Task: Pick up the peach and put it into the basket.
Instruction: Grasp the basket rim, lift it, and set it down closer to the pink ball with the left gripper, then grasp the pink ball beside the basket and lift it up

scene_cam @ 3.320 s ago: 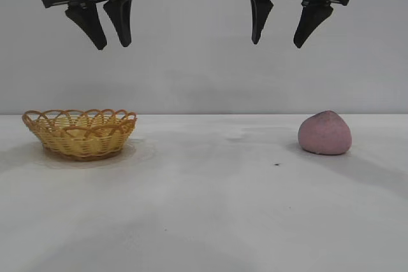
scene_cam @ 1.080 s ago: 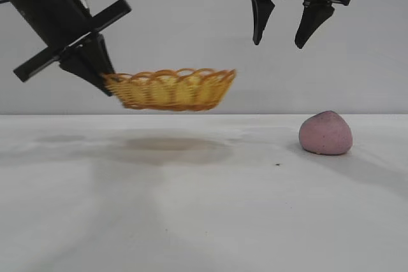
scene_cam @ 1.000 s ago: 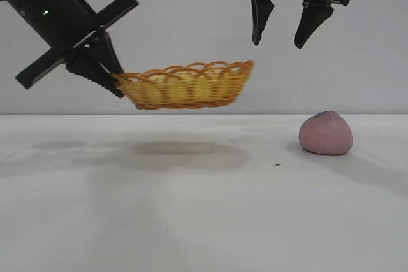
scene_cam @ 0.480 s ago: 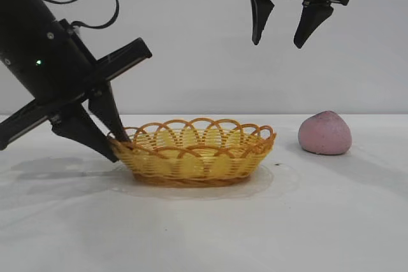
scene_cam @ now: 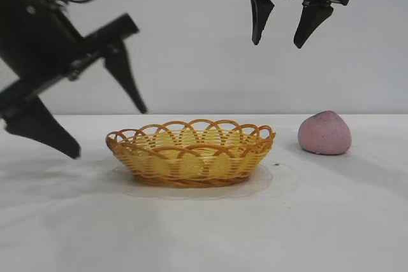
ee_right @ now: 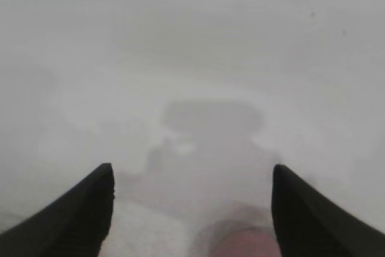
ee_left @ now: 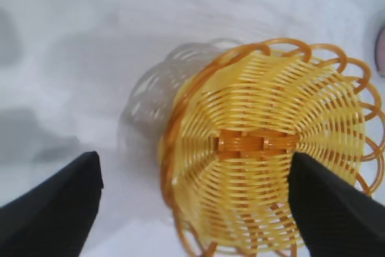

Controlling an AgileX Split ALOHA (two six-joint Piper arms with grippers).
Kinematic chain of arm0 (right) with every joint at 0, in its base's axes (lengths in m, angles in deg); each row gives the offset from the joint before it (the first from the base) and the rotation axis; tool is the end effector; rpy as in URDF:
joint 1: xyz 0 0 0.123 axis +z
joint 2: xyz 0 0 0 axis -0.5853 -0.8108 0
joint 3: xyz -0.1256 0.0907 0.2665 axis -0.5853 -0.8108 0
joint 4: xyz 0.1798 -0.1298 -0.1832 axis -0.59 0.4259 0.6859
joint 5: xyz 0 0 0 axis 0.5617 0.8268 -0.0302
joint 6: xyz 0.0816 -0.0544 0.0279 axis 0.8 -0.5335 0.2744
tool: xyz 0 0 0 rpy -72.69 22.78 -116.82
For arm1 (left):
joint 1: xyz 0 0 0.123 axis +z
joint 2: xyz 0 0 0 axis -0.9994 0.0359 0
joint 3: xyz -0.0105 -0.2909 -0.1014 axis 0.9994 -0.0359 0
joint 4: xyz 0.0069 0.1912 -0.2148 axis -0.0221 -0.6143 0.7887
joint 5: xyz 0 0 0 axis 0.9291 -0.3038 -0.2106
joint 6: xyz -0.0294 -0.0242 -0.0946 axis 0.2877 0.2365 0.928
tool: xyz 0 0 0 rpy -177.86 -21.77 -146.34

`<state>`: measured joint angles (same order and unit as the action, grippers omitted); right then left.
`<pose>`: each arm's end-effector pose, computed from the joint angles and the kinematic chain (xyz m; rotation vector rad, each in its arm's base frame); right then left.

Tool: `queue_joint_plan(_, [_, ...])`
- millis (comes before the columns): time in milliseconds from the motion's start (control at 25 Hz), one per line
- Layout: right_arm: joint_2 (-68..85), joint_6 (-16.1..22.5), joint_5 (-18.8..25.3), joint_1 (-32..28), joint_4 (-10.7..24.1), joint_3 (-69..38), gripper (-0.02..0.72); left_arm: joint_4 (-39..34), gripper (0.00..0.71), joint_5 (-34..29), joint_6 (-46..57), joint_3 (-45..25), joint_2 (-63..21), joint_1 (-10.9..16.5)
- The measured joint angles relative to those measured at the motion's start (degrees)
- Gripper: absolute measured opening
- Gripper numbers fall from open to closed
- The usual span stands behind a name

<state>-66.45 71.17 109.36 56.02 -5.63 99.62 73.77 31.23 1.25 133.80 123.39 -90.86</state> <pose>0.4854 0.1833 0.2511 -0.2773 2.6245 0.2315 0.3544 -0.0507 0.1650 -0.0932 2.5510 -0.5204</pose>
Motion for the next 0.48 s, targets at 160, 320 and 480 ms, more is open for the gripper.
queue_joint_plan(160, [0.00,0.00,0.00,0.00,-0.25,0.00,0.514,-35.20,0.524,-4.72,25.50,6.20,0.10,0.76])
queue_joint_plan(320, [0.00,-0.24,0.11,0.00,-0.25,0.00,0.514,-46.89,0.524,-7.05,35.93,7.07,-2.99,1.07])
queue_joint_plan(480, [0.00,-1.41,0.24,0.00,-0.29,0.00,0.514,-46.24,0.524,-7.46,35.03,-0.09,-15.37,1.07])
